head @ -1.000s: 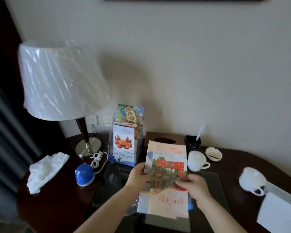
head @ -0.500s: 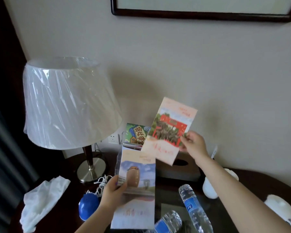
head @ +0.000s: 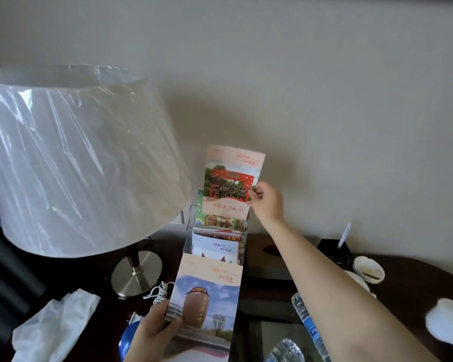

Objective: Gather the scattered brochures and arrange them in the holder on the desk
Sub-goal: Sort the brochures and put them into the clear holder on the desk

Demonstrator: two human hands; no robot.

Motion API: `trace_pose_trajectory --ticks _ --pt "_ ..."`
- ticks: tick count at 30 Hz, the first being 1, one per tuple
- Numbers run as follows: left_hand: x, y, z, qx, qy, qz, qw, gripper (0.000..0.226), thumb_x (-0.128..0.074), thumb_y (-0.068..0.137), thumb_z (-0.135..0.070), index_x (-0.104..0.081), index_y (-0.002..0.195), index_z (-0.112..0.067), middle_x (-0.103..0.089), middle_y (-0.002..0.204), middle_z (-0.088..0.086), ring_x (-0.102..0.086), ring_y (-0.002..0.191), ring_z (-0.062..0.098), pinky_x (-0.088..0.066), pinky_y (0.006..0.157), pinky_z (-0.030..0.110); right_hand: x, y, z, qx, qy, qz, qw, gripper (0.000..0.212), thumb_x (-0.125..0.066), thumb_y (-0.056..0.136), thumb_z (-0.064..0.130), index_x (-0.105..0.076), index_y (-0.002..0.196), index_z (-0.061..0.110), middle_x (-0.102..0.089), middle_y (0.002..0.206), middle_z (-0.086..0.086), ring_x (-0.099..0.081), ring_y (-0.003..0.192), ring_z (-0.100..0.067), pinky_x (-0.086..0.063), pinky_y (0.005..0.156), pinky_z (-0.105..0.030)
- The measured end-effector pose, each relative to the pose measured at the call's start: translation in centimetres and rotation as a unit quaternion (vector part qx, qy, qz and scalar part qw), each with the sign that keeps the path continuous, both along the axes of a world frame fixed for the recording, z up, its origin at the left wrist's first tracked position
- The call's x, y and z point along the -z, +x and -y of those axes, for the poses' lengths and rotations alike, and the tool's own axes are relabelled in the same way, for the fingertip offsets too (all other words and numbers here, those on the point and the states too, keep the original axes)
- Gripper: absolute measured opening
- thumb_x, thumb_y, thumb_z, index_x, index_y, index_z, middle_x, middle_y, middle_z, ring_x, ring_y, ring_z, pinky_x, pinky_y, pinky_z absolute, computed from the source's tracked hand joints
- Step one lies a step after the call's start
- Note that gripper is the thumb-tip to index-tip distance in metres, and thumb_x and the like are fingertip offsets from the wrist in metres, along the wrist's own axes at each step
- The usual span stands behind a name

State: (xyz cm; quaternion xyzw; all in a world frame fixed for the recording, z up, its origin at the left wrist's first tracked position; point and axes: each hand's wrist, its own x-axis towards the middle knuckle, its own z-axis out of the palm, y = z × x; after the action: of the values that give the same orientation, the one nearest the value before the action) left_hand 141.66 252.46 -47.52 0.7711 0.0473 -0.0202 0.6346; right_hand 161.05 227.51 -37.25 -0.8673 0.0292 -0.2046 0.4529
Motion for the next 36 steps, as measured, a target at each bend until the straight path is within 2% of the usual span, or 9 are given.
trace_pose_trajectory --ticks 3,7,13,22,26,30,32,34,36 --pt "-0.1 0.0 0.0 0.000 -0.027 -0.001 1.000 0.046 -0.062 0.078 0.020 -0.068 0.088 -0.024 -0.075 0.088 0.001 -0.067 0.078 -0.009 -0.047 0.069 0.000 1.8 0.2 -0.4 0.019 -0.034 -0.010 0.999 0.011 -0.061 0.092 0.013 -0.057 0.082 0.010 -0.069 0.090 -0.005 -0.065 0.080 -0.018 -0.059 0.067 -0.038" --pt "0.3 -0.2 0.0 0.003 -0.084 -0.027 0.996 0.041 -0.056 0.080 0.024 -0.067 0.093 -0.014 -0.077 0.082 -0.011 -0.070 0.074 -0.005 -0.049 0.063 0.002 4.2 0.4 -0.6 0.051 -0.037 -0.046 0.997 0.010 -0.061 0.092 0.015 -0.063 0.088 0.006 -0.071 0.094 -0.006 -0.066 0.081 -0.019 -0.056 0.064 -0.032" --pt "1.2 -0.1 -0.3 0.002 -0.082 -0.034 0.996 0.039 -0.057 0.078 0.026 -0.067 0.092 -0.010 -0.077 0.075 -0.012 -0.069 0.070 -0.008 -0.048 0.062 0.001 7.2 0.4 -1.9 0.026 -0.038 -0.102 0.994 0.007 -0.062 0.091 0.019 -0.064 0.087 0.014 -0.072 0.094 -0.002 -0.063 0.078 -0.013 -0.039 0.055 -0.017" --pt "1.4 0.9 -0.1 0.006 -0.079 -0.046 0.996 0.035 -0.058 0.080 0.022 -0.068 0.092 -0.009 -0.078 0.083 0.002 -0.071 0.075 0.002 -0.052 0.067 0.007 8.9 0.9 -1.7 0.013 -0.096 -0.180 0.979 0.017 -0.060 0.092 0.021 -0.073 0.097 0.012 -0.074 0.098 -0.005 -0.063 0.076 -0.014 -0.049 0.062 -0.024" --pt "1.2 1.5 -0.1 0.002 -0.057 -0.042 0.997 0.034 -0.059 0.080 0.022 -0.068 0.089 -0.010 -0.076 0.079 0.006 -0.070 0.074 0.009 -0.051 0.067 0.008 8.1 1.0 -0.9 -0.004 -0.109 -0.233 0.966 0.019 -0.061 0.092 0.025 -0.073 0.096 0.011 -0.074 0.097 -0.005 -0.069 0.082 -0.019 -0.058 0.075 -0.035" --pt "-0.1 2.8 0.7 -0.002 -0.025 -0.025 0.999 0.024 -0.060 0.083 0.013 -0.066 0.084 -0.010 -0.070 0.077 0.006 -0.062 0.076 0.021 -0.048 0.073 0.027 6.0 -0.8 -0.1 0.065 -0.035 -0.166 0.983 0.018 -0.063 0.090 0.021 -0.068 0.104 0.013 -0.071 0.107 -0.004 -0.063 0.087 -0.017 -0.047 0.069 -0.027" --pt "-1.4 3.7 1.8 -0.012 -0.043 -0.026 0.999 0.018 -0.059 0.087 0.007 -0.064 0.088 -0.010 -0.069 0.078 0.003 -0.062 0.077 0.019 -0.050 0.069 0.021 4.4 -2.7 0.2 0.073 0.119 -0.134 0.981 0.019 -0.062 0.090 0.032 -0.067 0.096 0.015 -0.071 0.104 -0.006 -0.066 0.089 -0.021 -0.047 0.070 -0.028" --pt "-3.1 4.7 3.2 -0.015 -0.056 -0.019 0.998 0.015 -0.058 0.090 0.001 -0.064 0.094 -0.013 -0.069 0.085 0.004 -0.064 0.083 0.023 -0.054 0.072 0.030 2.6 -5.0 0.7 -0.010 0.253 -0.210 0.944 0.037 -0.056 0.087 0.055 -0.067 0.088 0.020 -0.073 0.090 -0.005 -0.066 0.077 -0.018 -0.049 0.062 -0.028" --pt "-4.8 6.2 4.8 -0.017 -0.066 -0.002 0.998 0.017 -0.058 0.090 0.000 -0.063 0.101 -0.011 -0.068 0.092 0.008 -0.065 0.089 0.027 -0.054 0.082 0.044 1.4 -7.1 2.0 -0.121 0.273 -0.295 0.908 0.050 -0.052 0.083 0.066 -0.068 0.096 0.020 -0.072 0.083 0.000 -0.065 0.070 -0.014 -0.048 0.055 -0.024"
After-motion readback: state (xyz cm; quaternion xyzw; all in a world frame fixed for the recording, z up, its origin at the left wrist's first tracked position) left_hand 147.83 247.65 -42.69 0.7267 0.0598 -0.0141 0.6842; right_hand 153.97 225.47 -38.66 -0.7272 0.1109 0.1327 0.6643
